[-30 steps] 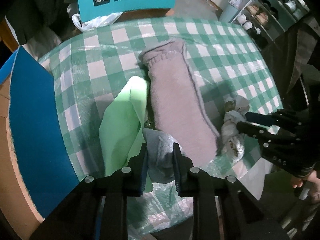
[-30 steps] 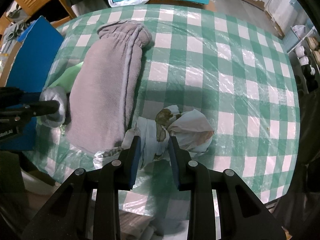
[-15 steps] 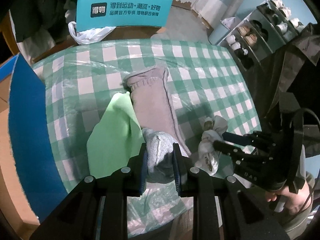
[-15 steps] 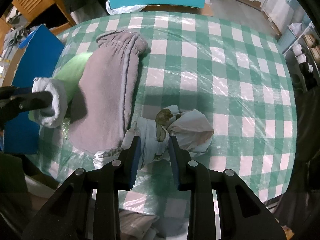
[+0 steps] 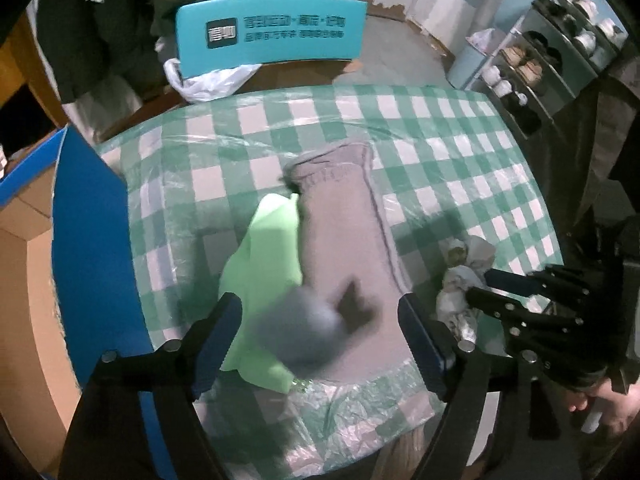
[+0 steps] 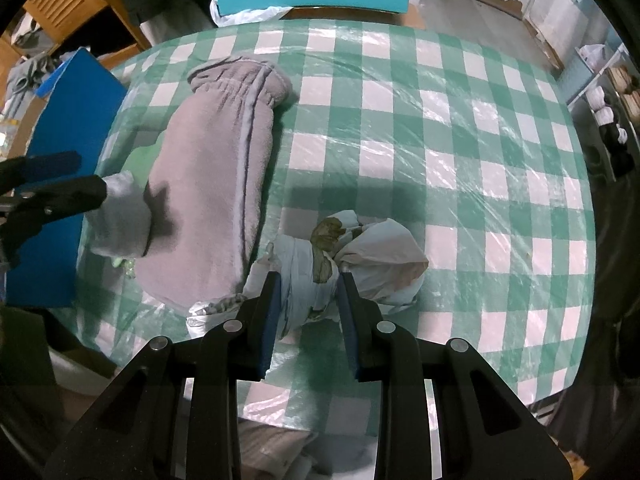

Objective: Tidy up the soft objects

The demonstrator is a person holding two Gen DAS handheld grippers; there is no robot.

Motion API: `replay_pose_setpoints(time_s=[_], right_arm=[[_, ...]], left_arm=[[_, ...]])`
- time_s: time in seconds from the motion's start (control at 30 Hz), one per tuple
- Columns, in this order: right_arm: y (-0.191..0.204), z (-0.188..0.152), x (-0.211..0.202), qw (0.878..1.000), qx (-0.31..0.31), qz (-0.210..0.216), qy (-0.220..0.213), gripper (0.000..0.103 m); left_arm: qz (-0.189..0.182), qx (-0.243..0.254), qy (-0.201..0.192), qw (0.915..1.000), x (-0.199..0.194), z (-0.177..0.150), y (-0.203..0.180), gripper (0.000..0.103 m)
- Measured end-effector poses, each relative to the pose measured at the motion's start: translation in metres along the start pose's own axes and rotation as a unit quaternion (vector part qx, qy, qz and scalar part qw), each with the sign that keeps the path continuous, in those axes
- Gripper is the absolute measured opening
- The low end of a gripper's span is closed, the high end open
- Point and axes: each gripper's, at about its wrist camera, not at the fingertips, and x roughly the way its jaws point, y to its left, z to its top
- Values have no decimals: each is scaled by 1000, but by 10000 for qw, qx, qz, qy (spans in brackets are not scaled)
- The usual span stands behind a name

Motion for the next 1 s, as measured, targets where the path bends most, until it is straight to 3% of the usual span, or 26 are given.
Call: replay_pose_setpoints(time_s=[0.13,0.4,0.73,0.83,0.9,1.0], right_arm=[[-2,-2,0,10000,5,-7,12,27],[0,0,0,10000,17,-4,16,27],[3,-1,-3,10000,-69,-1,-51,27],[3,-2,-3,9999,-109,-10,-53,27],[3,-2,-4,9999,-121,-22,-54,27],[2,-2,-5,9999,-108,-25,-74,27]], left_arm=[[104,89,128,9998,7,-4,-1,85],[176,-227,499,9983,18,-17,15,85],[313,-199,642,9972,38,-22,16,83],[290,-183,690,9970,41,-22,17,66],[305,-137,735,9967,43,-23,17,49],[253,-93,752,9968,43,-24,17,37]])
